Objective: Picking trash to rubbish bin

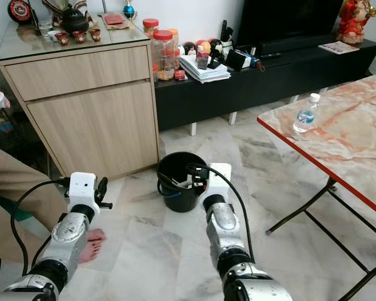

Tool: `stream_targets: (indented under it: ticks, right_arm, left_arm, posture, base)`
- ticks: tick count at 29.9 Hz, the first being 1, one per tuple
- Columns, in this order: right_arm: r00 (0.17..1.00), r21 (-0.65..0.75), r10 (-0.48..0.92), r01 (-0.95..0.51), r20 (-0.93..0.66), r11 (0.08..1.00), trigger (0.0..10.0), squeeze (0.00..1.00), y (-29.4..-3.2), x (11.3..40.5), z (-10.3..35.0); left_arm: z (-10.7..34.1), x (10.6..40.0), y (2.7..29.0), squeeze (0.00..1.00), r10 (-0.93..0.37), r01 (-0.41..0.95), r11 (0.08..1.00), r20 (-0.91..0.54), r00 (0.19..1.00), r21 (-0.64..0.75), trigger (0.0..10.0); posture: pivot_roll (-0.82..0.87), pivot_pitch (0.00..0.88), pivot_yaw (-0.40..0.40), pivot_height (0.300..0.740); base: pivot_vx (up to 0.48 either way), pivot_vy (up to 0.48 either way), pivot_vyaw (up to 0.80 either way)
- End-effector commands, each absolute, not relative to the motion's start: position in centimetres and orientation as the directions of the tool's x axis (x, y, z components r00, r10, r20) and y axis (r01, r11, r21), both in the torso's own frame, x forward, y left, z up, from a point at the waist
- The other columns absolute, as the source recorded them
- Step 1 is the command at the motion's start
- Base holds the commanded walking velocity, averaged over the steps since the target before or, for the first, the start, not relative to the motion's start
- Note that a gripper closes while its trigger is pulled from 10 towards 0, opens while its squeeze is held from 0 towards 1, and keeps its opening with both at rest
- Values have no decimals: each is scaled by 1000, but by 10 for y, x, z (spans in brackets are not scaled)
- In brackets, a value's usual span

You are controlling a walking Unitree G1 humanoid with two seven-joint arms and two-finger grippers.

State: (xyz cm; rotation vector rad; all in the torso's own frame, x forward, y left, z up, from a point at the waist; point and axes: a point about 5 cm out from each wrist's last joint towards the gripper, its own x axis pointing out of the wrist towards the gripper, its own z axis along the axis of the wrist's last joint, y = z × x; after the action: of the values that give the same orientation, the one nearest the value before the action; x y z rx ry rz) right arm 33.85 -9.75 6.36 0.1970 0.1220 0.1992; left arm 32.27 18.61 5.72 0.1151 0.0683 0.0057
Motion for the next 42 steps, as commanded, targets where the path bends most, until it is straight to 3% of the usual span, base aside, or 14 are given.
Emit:
stream_targets:
  ticks: [1, 27, 42]
  right_arm:
    - [975, 206, 209, -191, -70, 960, 10000, 0, -98, 342, 70]
    - [976, 197, 206, -190, -64, 962, 10000, 0, -95, 343, 73]
    - [974, 197, 216, -199, -67, 960, 10000, 0, -91, 344, 74]
  left_arm:
    - [61, 324, 181, 0, -8, 13, 992, -46, 999, 124, 10000]
    - [72, 330, 184, 0, -2, 3, 989, -4, 1000, 148, 10000]
    - [72, 330, 185, 0, 9, -8, 991, -6, 1000, 131, 10000]
  posture:
    - [14, 0, -25, 740]
    - [13, 0, -12, 740]
    - [20, 0, -18, 740]
  base:
    - [0, 0, -800]
    - [0, 0, -800]
    - [0, -143, -800]
